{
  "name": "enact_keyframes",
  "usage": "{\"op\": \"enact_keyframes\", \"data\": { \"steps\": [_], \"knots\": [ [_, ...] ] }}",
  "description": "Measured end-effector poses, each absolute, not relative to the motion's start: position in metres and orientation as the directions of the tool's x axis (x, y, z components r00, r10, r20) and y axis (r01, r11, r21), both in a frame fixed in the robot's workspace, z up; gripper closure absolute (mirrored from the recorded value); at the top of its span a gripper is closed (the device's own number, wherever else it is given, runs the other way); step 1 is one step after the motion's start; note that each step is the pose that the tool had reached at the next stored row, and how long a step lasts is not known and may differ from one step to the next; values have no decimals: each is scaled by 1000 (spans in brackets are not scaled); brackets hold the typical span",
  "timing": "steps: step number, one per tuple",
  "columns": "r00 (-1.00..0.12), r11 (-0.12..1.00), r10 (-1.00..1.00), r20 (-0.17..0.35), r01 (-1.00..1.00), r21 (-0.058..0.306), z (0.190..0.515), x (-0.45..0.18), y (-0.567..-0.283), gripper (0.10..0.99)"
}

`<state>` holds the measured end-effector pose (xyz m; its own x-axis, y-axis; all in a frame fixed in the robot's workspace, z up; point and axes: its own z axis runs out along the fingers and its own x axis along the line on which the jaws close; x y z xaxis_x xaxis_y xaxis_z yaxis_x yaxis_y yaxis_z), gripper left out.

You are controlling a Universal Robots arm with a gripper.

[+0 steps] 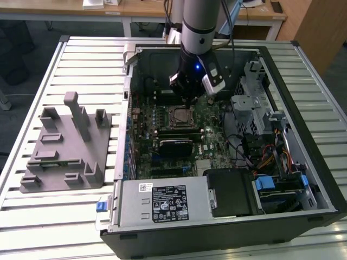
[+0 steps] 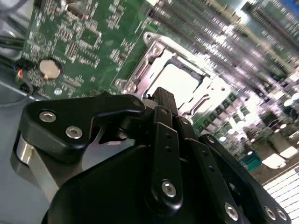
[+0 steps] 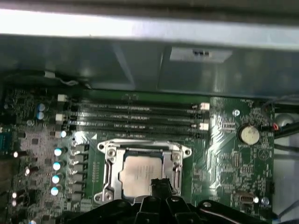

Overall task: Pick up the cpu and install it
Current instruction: 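Install the second cpu locking lever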

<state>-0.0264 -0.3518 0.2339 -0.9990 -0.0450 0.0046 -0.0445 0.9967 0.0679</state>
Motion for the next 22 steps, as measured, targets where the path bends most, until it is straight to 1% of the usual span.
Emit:
{"op": "enact_keyframes", "data": {
  "steps": [22],
  "knots": [
    [-999,997,-45,14,-44,68,233,-31,-392,980]
  ]
}}
